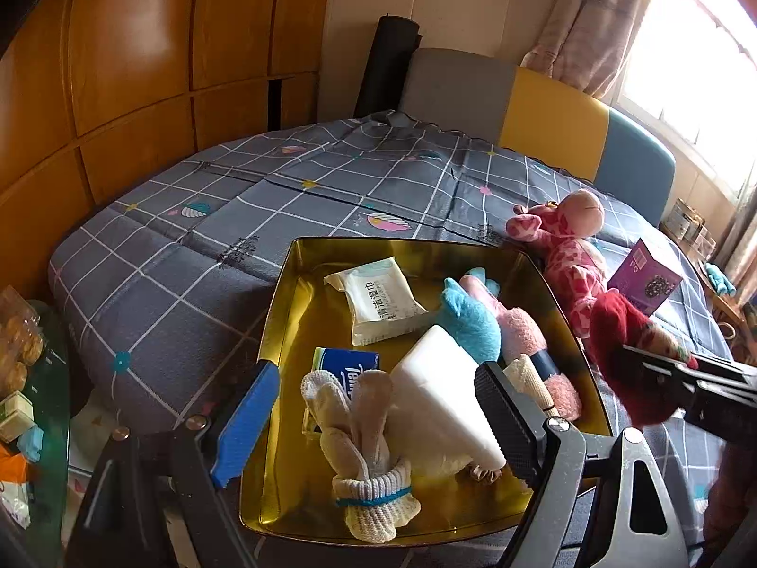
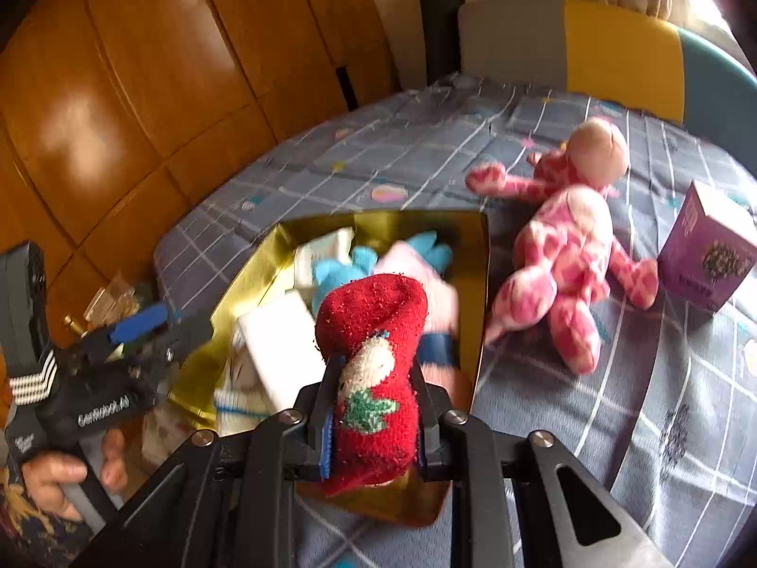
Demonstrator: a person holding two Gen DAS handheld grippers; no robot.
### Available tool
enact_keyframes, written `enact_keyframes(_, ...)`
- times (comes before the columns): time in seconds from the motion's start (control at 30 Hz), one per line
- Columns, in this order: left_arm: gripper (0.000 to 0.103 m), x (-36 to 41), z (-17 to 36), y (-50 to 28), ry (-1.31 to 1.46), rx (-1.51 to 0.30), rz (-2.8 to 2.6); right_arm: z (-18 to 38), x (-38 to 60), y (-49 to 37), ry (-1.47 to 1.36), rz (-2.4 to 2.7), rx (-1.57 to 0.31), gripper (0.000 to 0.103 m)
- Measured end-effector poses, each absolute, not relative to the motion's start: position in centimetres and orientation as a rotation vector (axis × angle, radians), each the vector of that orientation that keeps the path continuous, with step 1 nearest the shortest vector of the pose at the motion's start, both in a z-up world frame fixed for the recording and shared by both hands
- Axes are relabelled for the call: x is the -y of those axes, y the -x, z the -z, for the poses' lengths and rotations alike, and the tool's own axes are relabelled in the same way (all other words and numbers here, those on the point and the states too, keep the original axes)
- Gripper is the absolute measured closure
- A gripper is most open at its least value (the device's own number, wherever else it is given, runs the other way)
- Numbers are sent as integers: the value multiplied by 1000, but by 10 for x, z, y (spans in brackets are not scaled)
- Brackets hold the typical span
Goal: Organize soft objects
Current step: 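Carry the red sock into the gold tray and open the right gripper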
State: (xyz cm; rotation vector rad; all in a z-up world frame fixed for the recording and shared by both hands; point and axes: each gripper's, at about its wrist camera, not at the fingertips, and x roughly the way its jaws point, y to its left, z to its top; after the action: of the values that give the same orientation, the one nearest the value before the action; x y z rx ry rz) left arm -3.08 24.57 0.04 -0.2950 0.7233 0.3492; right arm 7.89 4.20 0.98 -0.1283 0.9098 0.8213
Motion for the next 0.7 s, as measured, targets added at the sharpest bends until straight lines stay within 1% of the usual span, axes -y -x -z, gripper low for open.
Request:
enact_keyframes(0.33,18,-252,5,31,309,-729,-359,13,-70,-99,138,-783,-953,81)
enact_keyframes(0.43,18,-252,7,30,312,-735,-357,36,-82,-112,147,-749,-1013,82)
enact_keyframes(0.57,18,-252,10,28,311,-741,-356,72,-102,-118,227,-730,-1081,84)
enact_keyframes(0.63,18,-252,12,27,312,-747,-359,81,-112,-114,280,-723,-1089,84)
enact_keyframes(0.7,18,-254,12,28,317,-747,-363,85,-114,-113,264,-726,-1096,83)
